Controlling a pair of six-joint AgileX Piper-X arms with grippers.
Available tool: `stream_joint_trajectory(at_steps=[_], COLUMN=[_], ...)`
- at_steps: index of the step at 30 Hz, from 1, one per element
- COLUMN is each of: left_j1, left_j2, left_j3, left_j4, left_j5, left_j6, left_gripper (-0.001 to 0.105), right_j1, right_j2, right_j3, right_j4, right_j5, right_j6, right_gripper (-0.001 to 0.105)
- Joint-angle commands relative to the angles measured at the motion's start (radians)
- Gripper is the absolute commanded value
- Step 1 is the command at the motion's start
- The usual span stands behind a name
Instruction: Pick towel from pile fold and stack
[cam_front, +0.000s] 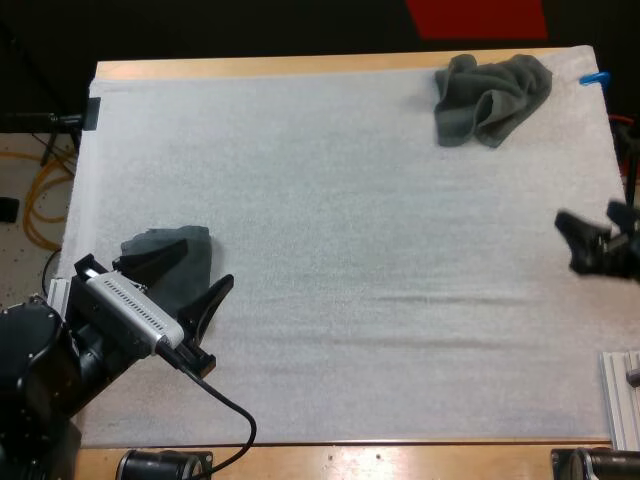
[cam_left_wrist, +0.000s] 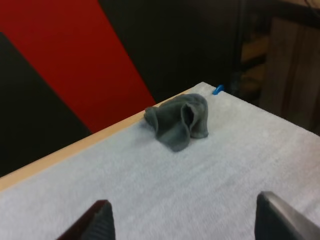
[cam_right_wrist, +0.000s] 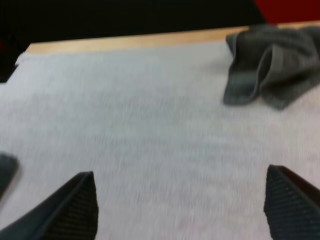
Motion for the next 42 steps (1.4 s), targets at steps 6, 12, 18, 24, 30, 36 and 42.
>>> stream_joint_trajectory(at_steps=[6,12,18,24,30,36,42], left_j1=[0.0,0.0,0.0,0.0,0.0,0.0,0.0], left_j2=[0.001,0.001,0.001,0.001,0.001,0.001,0.001], left_j3=[-0.007,-0.005,-0.004,-0.004,-0.004,-0.004,-0.004], left_j4=[-0.014,-0.014,-0.008,0.062,0.115,0.114,0.114], left_j5=[0.013,0.013,0.013,0.012,0.012,0.008,0.006], left_j6=[-0.01,-0.044,-0.053,-0.067,-0.076,-0.098,-0.136], left_gripper=[0.058,0.058,0.058,0.058,0.058,0.058,0.058], right_j1=[0.0,0.067,0.158,0.184,0.184,0.184,0.184], right_j2=[0.281,0.572,0.852,1.127,1.316,1.407,1.432], right_j3=[-0.102,-0.236,-0.37,-0.547,-0.72,-0.803,-0.807], right_j4=[-0.2,-0.238,-0.299,-0.338,-0.338,-0.338,-0.311], right_j5=[0.043,0.191,0.353,0.441,0.494,0.505,0.528], right_j6=[0.065,0.089,0.136,0.263,0.328,0.336,0.336], right_gripper=[0.067,0.067,0.067,0.067,0.067,0.065,0.024])
